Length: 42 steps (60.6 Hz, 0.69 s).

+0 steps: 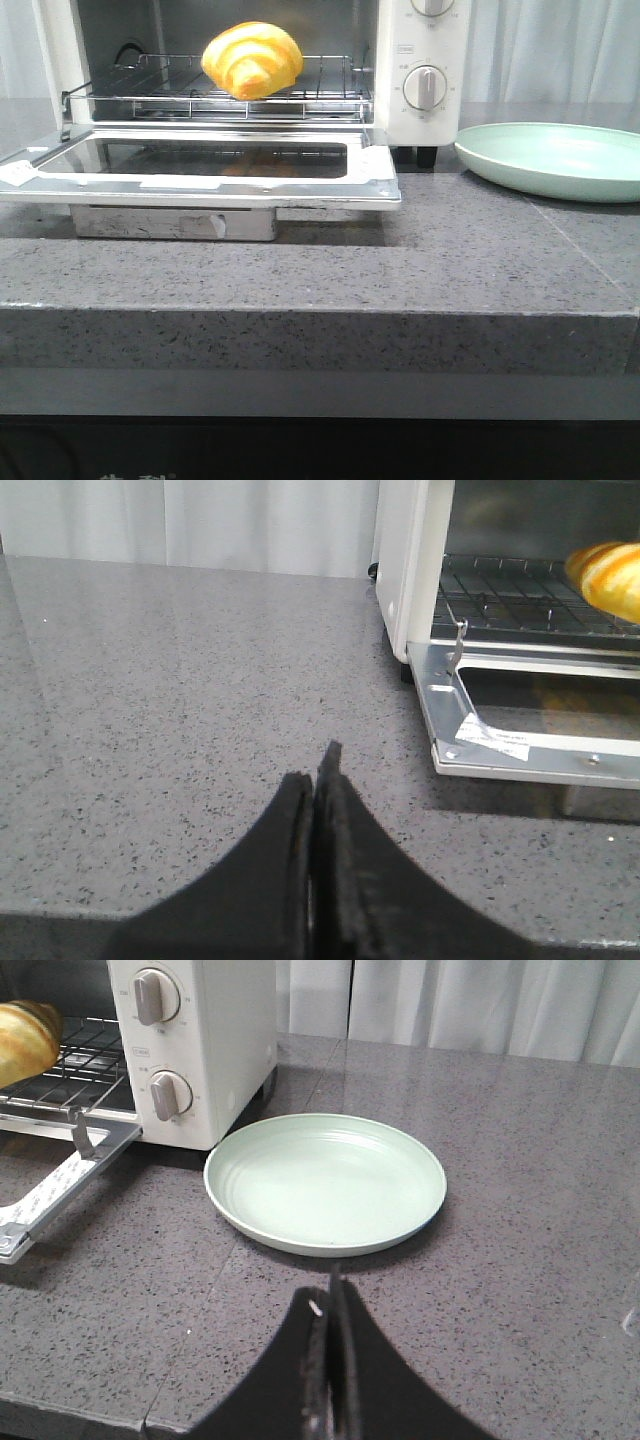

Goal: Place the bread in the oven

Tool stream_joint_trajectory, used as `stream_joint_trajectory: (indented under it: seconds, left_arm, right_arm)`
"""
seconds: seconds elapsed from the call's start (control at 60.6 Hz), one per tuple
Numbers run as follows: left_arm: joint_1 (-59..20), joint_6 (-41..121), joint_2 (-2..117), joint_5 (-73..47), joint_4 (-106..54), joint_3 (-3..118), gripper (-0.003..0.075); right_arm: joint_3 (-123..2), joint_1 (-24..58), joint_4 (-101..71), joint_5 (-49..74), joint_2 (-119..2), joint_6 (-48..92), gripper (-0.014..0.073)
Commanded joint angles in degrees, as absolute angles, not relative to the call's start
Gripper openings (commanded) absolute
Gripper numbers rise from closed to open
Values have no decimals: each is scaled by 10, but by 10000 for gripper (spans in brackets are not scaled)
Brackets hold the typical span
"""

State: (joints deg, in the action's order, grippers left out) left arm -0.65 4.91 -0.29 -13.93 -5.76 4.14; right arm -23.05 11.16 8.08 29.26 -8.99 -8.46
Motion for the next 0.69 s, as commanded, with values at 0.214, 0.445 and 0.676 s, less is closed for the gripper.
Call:
stream_joint_trajectory:
  seconds: [0.214,0.445,0.676]
  left_arm:
    - [-20,-3,-13,-31,-58,-6,-20]
    - [-30,0,-12,-30,-49,-6,-20]
    - [-30,0,-12,-30,-49,-6,-20]
  right_arm:
    - [-244,109,91,245,-96,-83,-60]
    - [-244,109,91,245,-96,-83,-60]
    - [-244,109,91,245,-96,-83,-60]
